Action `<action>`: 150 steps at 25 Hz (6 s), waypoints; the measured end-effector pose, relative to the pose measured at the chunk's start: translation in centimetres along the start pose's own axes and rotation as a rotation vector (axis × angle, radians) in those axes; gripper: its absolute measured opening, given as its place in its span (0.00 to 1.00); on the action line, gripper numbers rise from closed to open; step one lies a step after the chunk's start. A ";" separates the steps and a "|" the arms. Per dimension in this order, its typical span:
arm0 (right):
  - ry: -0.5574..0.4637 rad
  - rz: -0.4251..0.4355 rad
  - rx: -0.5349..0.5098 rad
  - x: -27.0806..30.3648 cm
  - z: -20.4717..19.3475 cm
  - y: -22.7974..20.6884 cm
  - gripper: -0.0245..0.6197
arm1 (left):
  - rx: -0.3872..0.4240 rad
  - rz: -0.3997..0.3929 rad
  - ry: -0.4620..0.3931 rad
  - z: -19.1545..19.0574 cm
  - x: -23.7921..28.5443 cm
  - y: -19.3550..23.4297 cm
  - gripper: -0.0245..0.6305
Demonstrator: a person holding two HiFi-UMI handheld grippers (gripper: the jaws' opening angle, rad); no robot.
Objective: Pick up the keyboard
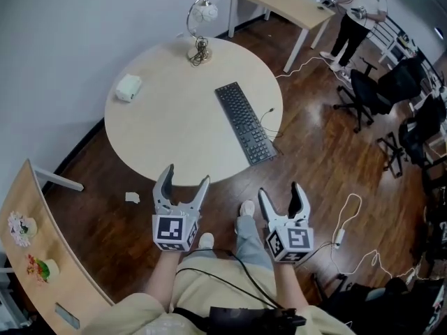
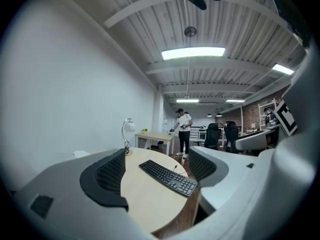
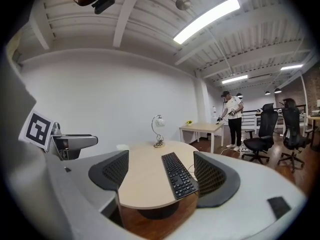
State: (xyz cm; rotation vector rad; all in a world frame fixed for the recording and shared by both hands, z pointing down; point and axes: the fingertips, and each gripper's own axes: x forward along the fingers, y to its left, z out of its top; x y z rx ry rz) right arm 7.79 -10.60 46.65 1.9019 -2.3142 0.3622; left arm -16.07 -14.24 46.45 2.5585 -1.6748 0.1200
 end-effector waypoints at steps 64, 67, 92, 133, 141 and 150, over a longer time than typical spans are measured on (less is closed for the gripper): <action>1.017 0.592 0.412 26.1 -27.8 -12.8 0.46 | -0.740 -0.138 0.837 -28.6 33.6 -7.9 0.45; 1.003 0.610 0.397 25.8 -27.8 -12.9 0.45 | -0.777 -0.153 0.821 -28.7 33.5 -8.1 0.43; 0.573 0.828 0.560 25.6 -13.2 -9.5 0.23 | -1.108 -0.457 0.466 -20.5 34.6 -5.4 0.23; -0.087 1.237 -0.125 21.0 7.6 -2.1 0.25 | -0.354 -1.092 -0.298 14.7 26.9 -6.8 0.15; -0.105 1.236 -0.152 20.5 8.8 -2.5 0.25 | -0.344 -1.094 -0.322 15.5 26.9 -6.9 0.15; -0.104 1.218 -0.153 20.0 9.4 -2.9 0.25 | -0.354 -1.105 -0.339 15.8 27.2 -7.3 0.15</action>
